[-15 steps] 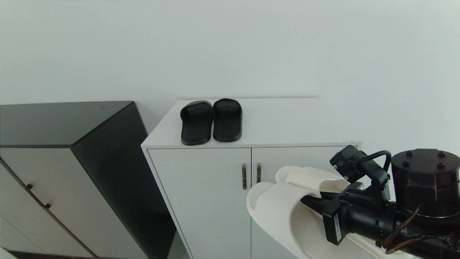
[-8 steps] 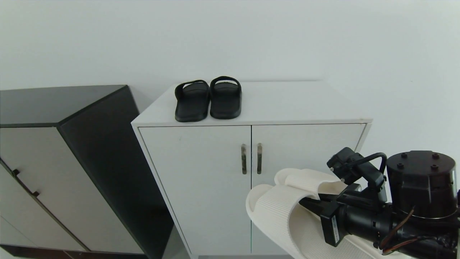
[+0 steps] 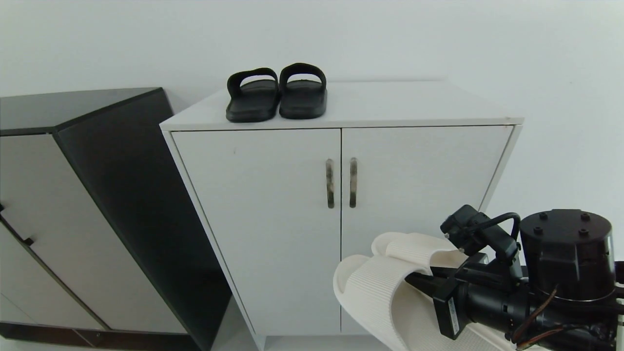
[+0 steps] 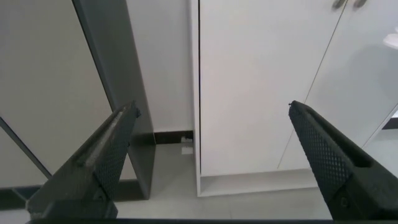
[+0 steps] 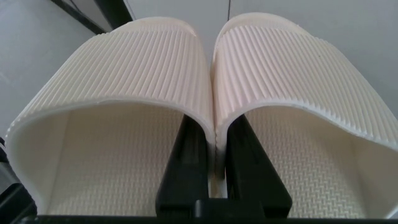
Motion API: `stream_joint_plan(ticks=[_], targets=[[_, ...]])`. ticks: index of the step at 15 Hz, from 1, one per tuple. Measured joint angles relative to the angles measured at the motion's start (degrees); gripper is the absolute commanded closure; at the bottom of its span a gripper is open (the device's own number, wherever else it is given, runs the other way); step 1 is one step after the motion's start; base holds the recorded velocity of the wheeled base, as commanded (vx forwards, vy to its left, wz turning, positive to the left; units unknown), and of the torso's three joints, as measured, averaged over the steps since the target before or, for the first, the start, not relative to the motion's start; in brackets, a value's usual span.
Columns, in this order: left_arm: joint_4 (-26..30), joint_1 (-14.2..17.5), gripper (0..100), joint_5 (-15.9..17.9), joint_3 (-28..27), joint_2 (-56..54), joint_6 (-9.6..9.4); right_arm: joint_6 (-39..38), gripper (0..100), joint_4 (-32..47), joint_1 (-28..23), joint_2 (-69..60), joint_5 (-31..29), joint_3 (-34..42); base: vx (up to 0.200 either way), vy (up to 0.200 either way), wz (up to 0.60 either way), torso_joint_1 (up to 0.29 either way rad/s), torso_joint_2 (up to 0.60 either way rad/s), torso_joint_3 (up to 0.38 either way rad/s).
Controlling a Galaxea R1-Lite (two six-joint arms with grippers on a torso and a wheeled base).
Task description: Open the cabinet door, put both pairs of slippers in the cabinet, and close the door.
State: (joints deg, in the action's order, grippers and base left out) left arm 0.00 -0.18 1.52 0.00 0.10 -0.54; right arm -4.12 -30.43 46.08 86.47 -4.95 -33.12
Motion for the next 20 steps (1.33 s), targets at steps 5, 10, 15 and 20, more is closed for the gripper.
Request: stream_joint_plan(ticks=[5,10,15,20], targets=[[0.0,-0.1,0,-0.3,0.0,0.4,0.94,1.0,100,-0.2,0.8,0.0,0.0,0.3,0.000,0.000,0.00,-0.050,0.44,0.385],[-1.6,-0.2,0,3.8,-6.1,10.0,3.13,1.0,100,-1.9,1.5,-0.3,-0.4,1.2,0.000,0.000,0.00,-0.005,0.12,0.123],[-13.5,-1.4,0,17.4,-13.0,34.5,2.12,1.0,100,-1.9,1.5,-0.7,-0.4,1.4,0.000,0.000,0.00,0.000,0.00,0.000],[-33.6,-13.5,0,21.8,-17.7,61.0,1.88,1.0,100,-1.8,1.5,-0.7,-0.1,1.4,0.000,0.000,0.00,0.000,0.00,0.000]])
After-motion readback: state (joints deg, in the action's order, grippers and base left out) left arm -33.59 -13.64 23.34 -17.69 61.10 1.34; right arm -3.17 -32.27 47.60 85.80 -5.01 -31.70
